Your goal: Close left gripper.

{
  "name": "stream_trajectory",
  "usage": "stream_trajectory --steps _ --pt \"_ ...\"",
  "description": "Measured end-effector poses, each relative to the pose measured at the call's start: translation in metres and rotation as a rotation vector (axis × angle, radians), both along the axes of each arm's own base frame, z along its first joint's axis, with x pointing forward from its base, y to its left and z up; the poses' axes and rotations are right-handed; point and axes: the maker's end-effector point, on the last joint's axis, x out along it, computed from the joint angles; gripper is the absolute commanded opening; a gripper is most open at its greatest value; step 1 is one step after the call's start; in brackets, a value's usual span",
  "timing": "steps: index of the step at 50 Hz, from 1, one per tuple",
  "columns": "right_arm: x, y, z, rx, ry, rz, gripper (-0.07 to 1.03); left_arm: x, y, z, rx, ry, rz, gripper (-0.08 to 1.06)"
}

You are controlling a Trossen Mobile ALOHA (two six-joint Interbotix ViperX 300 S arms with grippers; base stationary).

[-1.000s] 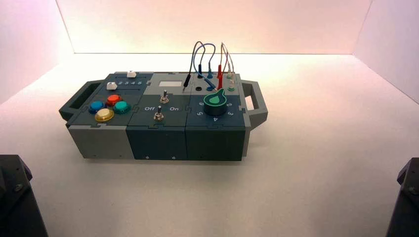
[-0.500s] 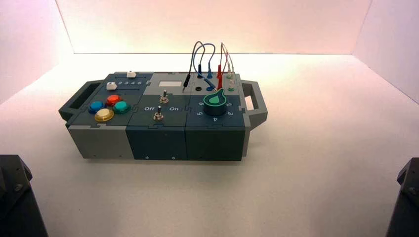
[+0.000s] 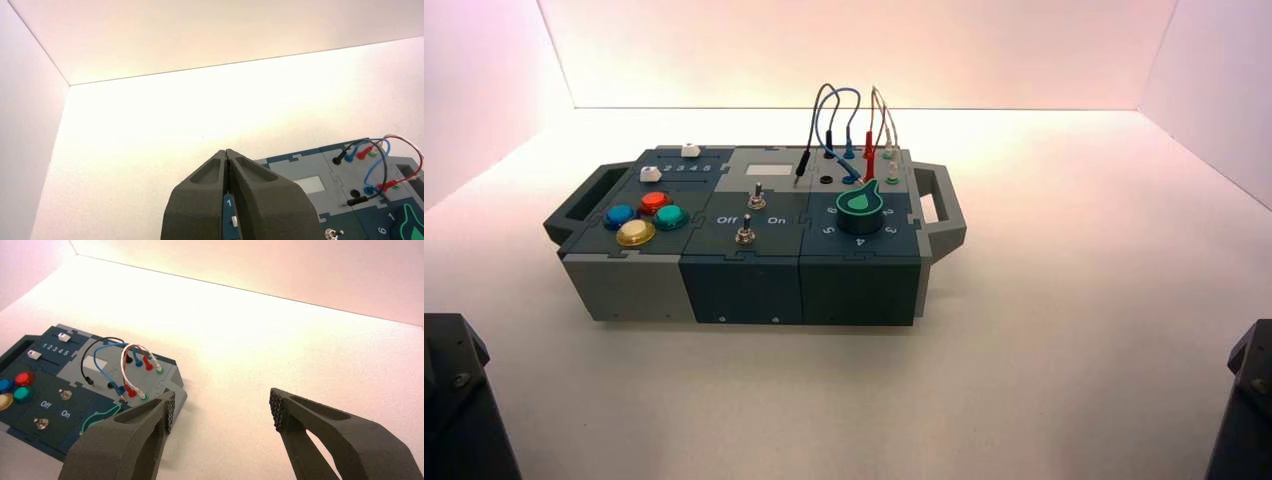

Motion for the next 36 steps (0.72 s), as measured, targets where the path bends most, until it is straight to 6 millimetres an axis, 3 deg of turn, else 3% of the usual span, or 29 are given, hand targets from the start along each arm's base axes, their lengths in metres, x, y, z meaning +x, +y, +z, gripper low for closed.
stream_trajectory --steps 36 --pt "0.0001 -0.0005 -0.0005 -0.001 -0.001 -0.001 0.98 -0.0027 -0.0001 0.0006 0.000 0.004 -0.003 -0.04"
